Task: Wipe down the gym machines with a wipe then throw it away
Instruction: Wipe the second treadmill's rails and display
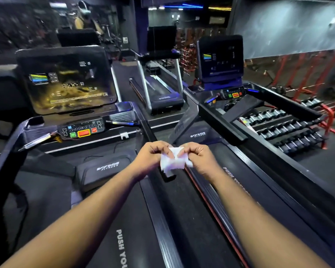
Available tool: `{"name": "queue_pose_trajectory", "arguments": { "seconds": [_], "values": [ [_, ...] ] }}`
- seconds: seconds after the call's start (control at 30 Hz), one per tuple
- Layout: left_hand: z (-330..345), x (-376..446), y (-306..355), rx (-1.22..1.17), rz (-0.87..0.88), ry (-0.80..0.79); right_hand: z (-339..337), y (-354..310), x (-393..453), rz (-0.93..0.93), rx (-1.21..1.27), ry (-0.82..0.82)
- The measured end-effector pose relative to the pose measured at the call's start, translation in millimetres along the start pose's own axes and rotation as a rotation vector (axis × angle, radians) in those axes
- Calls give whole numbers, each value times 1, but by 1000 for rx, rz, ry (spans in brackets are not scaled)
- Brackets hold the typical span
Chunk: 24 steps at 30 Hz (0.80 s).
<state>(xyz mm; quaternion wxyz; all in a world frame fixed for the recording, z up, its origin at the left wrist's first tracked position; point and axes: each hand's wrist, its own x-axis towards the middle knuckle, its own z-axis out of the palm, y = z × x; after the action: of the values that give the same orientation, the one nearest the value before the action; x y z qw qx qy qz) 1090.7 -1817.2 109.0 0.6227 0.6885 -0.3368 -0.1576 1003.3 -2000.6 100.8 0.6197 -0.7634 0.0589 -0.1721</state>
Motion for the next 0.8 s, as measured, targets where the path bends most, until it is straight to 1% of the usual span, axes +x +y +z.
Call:
{"name": "queue_pose_trajectory", "arguments": {
  "seconds": [0.1, 0.27, 0.37, 0.4, 0.47, 0.53, 0.63, 0.67, 0.8],
  "values": [
    [-4, 15, -27, -38, -184, 39, 7, 20, 18, 92, -38, 81],
    [-7, 37, -64, -271, -379, 71, 14, 60, 50, 195, 18, 170],
    [-11, 46, -85, -367, -400, 76, 21, 76, 65, 230, 42, 184],
    [-12, 47, -90, -349, -391, 77, 23, 77, 69, 234, 53, 187],
    [-15, 49, -100, -232, -360, 97, 29, 81, 77, 267, 113, 185],
    [-16, 52, -110, -127, -325, 138, 34, 91, 82, 330, 239, 137],
    [-17, 59, -131, -40, -294, 179, 38, 112, 90, 420, 397, 4],
    [-17, 61, -137, -10, -281, 189, 38, 121, 94, 423, 397, -43],
    [-11, 75, -161, 72, -209, 265, 36, 153, 118, 333, 197, -220]
  ]
}}
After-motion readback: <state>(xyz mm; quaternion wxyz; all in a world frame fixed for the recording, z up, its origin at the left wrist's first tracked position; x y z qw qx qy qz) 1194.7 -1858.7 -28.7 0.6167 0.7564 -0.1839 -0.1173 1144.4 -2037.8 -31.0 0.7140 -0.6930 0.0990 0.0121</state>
